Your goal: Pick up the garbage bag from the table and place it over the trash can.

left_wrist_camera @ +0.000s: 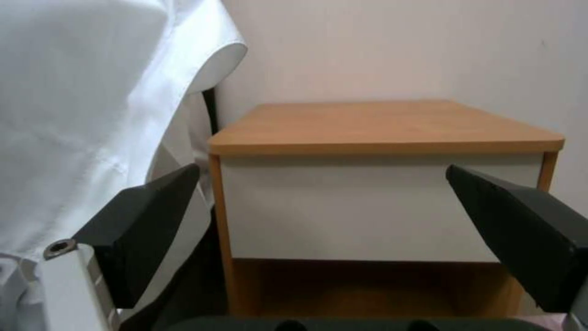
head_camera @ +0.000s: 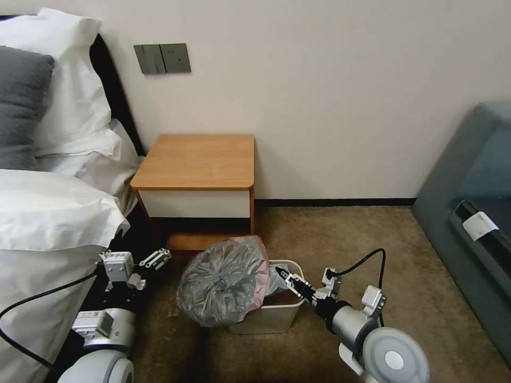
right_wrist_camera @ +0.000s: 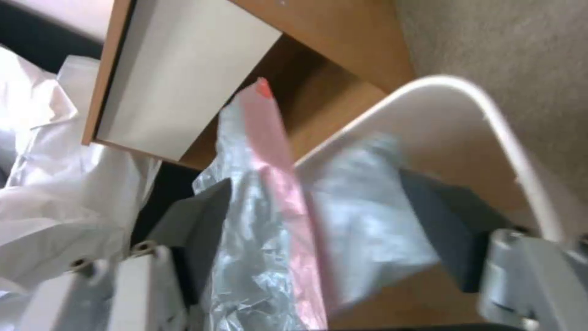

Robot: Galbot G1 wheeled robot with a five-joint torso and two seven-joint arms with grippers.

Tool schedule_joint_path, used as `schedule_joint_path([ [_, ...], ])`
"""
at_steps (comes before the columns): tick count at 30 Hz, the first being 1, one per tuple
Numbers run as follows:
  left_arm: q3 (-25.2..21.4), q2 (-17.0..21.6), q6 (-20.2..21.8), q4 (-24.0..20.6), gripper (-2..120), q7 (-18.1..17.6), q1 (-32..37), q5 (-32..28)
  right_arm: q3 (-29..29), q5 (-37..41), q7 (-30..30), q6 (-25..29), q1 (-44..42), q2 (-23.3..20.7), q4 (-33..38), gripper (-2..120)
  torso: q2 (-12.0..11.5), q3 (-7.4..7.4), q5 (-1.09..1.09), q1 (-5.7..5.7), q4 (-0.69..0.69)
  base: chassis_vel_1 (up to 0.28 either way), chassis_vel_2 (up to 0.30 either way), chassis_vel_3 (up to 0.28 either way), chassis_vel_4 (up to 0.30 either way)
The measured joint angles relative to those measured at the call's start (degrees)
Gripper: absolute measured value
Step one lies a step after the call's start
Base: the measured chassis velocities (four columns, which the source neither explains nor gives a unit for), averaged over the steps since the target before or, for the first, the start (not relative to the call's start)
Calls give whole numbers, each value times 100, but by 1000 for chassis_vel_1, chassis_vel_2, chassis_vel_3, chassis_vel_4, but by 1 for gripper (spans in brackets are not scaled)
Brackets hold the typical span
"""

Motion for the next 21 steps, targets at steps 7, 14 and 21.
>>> schedule_joint_path([
  [7,97,-6,8,23,100,0,-7,5,129,-19,346,8,-20,-68,447,99,0,0,0,0,0,0,0,0,0],
  [14,412,8,76,-7,100,-17,27,66,191,-133,461,41,102,16,752,100,0,0,0,0,0,0,0,0,0],
  [21,810,103,149,-18,100,-48,199,273,200,-255,478,72,210,128,768,100,0,0,0,0,0,0,0,0,0],
])
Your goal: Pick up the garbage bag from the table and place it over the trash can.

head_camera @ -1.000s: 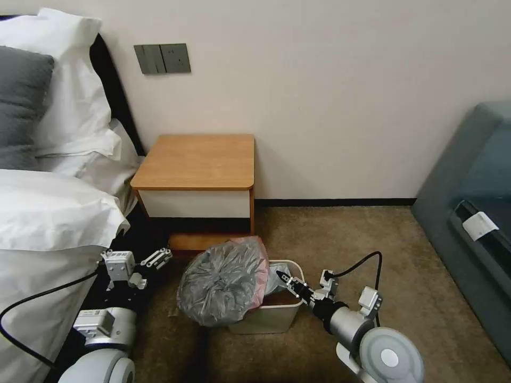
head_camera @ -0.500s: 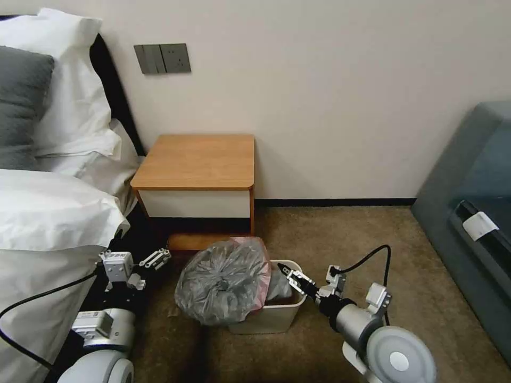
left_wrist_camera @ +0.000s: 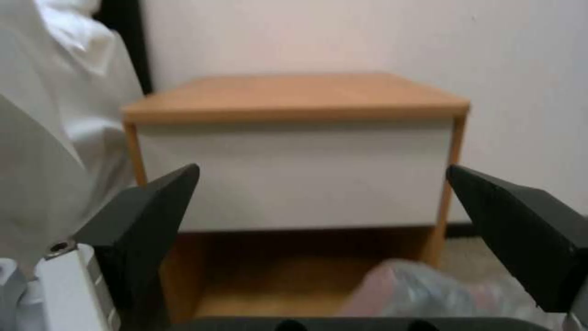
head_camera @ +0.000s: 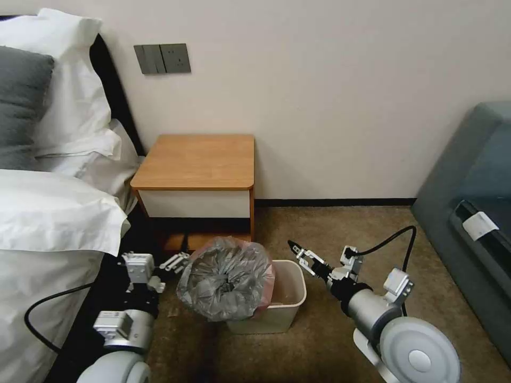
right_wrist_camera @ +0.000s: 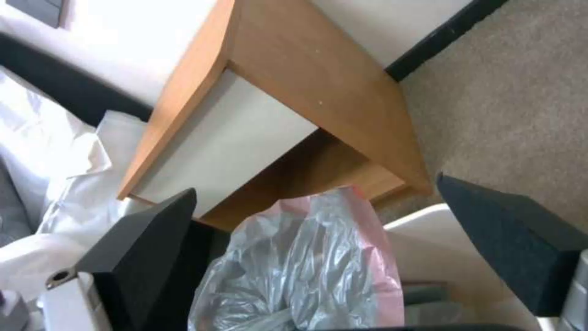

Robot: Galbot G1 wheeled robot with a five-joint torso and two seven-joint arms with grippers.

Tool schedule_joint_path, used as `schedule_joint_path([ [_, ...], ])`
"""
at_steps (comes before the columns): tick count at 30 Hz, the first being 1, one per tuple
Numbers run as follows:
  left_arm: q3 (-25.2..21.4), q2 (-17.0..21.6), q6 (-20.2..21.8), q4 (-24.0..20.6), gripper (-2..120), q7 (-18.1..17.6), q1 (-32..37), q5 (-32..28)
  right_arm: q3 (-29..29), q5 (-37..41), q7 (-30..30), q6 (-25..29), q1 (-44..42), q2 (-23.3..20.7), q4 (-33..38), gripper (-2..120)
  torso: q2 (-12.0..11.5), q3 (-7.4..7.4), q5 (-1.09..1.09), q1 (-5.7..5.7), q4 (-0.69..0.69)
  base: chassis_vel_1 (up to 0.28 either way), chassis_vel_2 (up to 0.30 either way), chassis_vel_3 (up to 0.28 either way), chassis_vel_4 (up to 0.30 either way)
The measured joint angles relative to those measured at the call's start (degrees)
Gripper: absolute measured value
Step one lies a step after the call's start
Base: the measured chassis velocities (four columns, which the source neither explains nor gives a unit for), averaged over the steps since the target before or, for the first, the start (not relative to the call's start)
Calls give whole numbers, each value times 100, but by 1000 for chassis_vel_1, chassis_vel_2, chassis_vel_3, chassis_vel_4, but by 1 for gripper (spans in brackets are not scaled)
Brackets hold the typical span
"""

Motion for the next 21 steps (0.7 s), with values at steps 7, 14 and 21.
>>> schedule_joint_path([
  [7,341,70,346,-12,100,-267,91,36,-17,-15,-28,16,20,93,-68,100,0,0,0,0,-1,0,0,0,0],
  [14,595,119,598,-50,100,-457,196,175,-49,-55,-35,34,104,164,-143,100,0,0,0,0,0,0,0,0,0],
  [21,689,126,729,35,100,-499,132,243,-34,-106,-37,56,70,213,-70,100,0,0,0,0,0,0,0,0,0],
])
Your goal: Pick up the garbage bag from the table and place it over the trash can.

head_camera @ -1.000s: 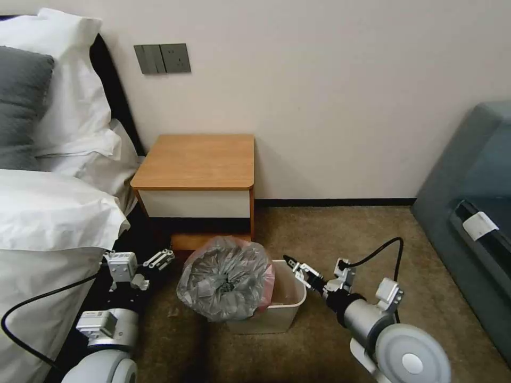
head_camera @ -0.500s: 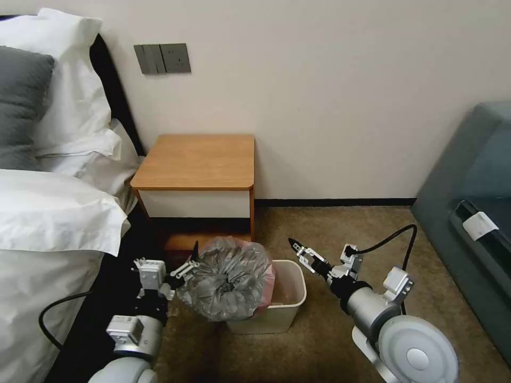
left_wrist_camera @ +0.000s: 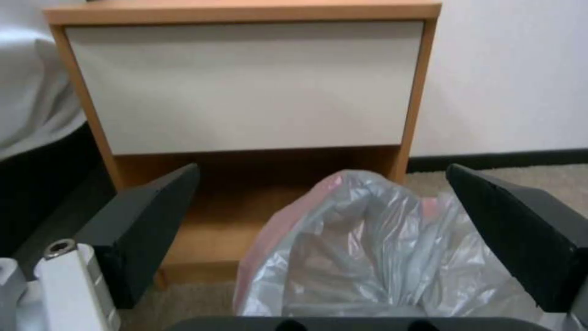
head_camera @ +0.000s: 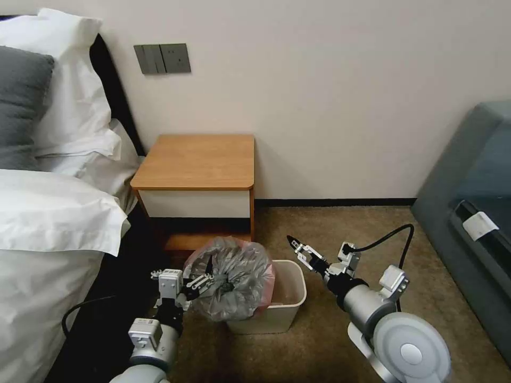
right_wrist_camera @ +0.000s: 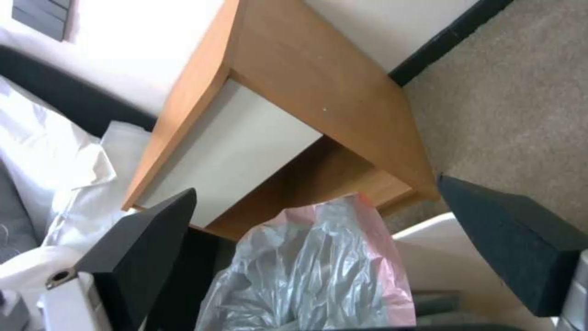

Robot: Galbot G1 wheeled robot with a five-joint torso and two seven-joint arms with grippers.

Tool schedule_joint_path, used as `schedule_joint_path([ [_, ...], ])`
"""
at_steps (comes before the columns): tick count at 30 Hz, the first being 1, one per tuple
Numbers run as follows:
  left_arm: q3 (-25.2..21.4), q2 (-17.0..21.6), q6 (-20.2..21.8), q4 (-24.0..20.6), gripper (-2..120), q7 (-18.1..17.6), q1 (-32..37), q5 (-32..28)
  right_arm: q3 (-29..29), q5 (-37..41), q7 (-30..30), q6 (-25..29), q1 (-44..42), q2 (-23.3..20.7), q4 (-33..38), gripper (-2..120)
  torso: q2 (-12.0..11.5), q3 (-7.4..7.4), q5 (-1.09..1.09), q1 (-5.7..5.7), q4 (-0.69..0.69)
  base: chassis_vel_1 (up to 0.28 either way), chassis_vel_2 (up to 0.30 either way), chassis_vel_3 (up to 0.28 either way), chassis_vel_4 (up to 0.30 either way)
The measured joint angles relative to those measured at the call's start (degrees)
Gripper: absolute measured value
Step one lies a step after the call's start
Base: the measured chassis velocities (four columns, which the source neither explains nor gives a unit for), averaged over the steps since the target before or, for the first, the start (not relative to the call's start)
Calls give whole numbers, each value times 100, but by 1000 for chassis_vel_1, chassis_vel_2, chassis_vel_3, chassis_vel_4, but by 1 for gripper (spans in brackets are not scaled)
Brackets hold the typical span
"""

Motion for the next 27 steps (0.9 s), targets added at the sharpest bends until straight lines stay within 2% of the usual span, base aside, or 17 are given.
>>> schedule_joint_path([
  [27,299,21,797,298,100,-437,-330,-223,-66,-63,91,23,153,216,-19,100,0,0,0,0,0,0,0,0,0],
])
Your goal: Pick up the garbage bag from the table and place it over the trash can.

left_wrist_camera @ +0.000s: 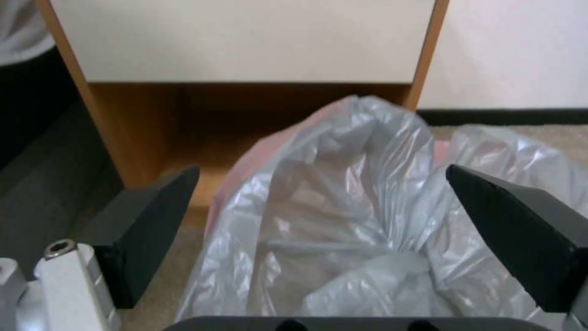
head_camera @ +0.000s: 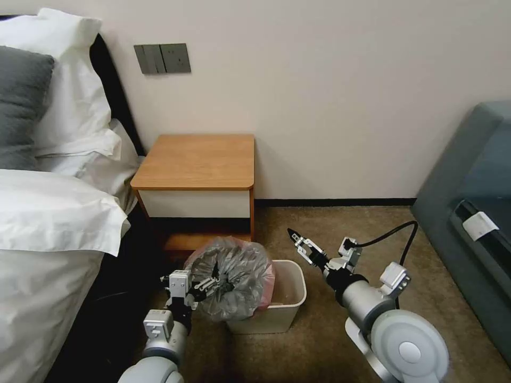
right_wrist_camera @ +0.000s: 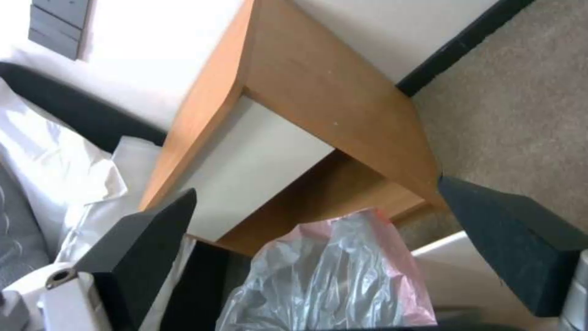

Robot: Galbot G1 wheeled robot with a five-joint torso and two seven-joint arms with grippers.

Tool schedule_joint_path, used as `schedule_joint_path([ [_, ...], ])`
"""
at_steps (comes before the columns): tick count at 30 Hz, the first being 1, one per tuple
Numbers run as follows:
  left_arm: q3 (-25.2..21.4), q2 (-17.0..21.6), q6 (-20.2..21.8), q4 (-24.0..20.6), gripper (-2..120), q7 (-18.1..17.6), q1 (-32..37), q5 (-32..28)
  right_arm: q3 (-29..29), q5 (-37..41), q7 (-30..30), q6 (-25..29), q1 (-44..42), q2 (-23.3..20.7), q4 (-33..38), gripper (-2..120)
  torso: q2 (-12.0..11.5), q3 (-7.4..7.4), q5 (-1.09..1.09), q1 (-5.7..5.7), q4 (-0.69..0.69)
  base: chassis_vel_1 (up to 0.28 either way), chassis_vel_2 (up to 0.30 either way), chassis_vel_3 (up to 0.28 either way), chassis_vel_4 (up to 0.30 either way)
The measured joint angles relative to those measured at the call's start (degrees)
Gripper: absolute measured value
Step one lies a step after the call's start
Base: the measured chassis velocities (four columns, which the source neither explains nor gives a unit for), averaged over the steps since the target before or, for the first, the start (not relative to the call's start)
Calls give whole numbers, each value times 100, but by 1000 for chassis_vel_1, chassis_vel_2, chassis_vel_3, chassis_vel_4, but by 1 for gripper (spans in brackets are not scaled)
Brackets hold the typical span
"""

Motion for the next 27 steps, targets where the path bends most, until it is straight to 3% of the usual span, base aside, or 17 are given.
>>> schedule_joint_path([
  [17,204,171,463,399,100,-246,-291,-579,18,-93,-14,123,-187,12,-55,100,0,0,0,0,0,0,0,0,0],
  [27,323,217,524,513,100,-258,-408,-679,20,-143,-18,177,-178,61,-114,100,0,0,0,0,0,0,0,0,0],
])
